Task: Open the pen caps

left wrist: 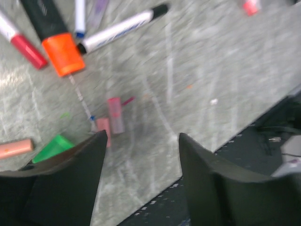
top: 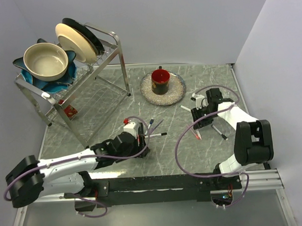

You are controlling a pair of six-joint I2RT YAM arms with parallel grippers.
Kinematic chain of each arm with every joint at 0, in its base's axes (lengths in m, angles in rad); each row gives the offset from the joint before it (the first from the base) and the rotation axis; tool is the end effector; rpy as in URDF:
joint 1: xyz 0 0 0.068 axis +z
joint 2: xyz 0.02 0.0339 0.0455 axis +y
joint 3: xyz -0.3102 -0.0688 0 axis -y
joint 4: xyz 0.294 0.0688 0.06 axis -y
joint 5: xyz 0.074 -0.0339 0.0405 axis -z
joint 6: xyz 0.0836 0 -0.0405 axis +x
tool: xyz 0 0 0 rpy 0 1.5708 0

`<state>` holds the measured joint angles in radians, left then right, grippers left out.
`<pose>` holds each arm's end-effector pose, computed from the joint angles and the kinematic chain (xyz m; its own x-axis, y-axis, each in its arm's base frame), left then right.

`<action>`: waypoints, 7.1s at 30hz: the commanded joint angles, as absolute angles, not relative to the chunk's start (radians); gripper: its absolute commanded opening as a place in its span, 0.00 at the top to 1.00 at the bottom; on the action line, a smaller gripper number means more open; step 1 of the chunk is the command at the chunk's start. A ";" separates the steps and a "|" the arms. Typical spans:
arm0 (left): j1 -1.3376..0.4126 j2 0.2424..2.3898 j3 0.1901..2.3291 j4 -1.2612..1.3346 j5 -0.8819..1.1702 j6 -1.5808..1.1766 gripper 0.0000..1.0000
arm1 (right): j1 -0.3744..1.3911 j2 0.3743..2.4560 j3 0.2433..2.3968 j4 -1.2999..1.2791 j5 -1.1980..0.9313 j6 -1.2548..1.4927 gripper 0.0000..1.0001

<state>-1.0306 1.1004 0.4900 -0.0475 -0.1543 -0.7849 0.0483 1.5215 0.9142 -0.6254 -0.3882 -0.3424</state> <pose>0.1543 -0.2323 0.1749 -0.7772 -0.0619 -0.6262 0.3330 0.8039 -0.4928 0.3287 0.0476 0.1620 -0.8305 -0.3513 -0.4323 -0.4766 0.8498 0.2250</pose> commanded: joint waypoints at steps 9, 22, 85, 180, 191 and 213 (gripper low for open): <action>-1.022 0.859 0.400 0.037 -0.152 -0.750 0.05 | 0.075 1.549 1.135 -0.635 -0.488 -0.765 0.45; -1.002 0.701 0.357 -0.025 -0.204 -0.759 0.00 | 0.163 1.885 1.427 -0.692 -0.282 -0.802 0.43; -0.963 1.250 0.616 0.476 0.182 -0.779 0.01 | -0.230 1.006 0.579 0.221 -0.981 0.593 1.00; -0.985 1.556 0.753 0.486 0.588 -0.896 0.99 | -0.370 0.899 0.402 0.466 -0.778 0.899 1.00; -0.985 1.330 0.673 -0.026 0.013 -0.755 0.99 | -0.318 1.044 0.618 -0.050 -0.631 0.304 1.00; -1.011 1.474 0.785 -0.204 -0.153 -0.681 0.92 | -0.092 1.341 0.870 -0.417 -0.377 -0.098 1.00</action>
